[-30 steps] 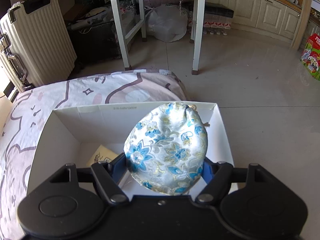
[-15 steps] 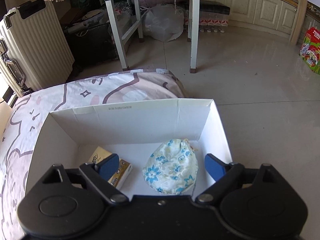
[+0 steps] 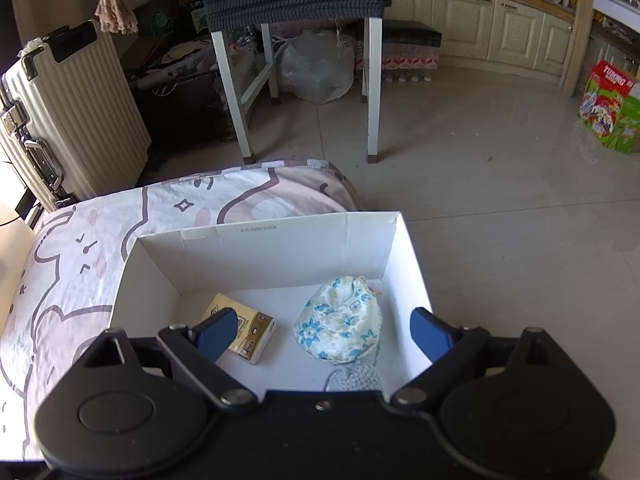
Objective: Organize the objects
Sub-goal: 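Lower the pouch into the box and open the right tool while the left tool releases the rope, then withdraw both tools up and away from the filled box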
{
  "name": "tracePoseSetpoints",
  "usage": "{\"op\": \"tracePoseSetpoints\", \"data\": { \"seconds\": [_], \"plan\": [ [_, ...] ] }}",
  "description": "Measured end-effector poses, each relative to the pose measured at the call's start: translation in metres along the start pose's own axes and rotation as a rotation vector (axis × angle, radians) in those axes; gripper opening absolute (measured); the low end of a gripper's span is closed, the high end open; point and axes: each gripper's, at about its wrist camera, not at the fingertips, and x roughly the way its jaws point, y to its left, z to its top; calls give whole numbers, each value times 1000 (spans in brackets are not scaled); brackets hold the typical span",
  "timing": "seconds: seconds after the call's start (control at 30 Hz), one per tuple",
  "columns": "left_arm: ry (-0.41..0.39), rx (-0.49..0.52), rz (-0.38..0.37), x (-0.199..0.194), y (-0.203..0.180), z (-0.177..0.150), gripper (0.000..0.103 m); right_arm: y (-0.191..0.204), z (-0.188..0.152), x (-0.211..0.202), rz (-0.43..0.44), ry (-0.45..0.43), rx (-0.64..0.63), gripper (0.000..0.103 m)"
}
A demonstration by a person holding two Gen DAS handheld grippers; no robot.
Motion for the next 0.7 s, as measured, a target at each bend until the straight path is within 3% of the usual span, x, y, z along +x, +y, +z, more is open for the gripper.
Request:
{"op": "tracePoseSetpoints", "data": {
  "seconds": [0.4, 0.6, 0.7],
  "plan": [
    [-75, -24, 40, -48, 18, -7, 49, 19, -22, -82, -20, -107, 25, 98],
    [-117, -54, 61, -73, 29, -13, 60, 39, -33, -114, -77, -130, 38, 99],
    [-133, -67, 93, -84, 37, -18, 72, 49, -42, -126, -92, -142, 32, 99]
  ]
}}
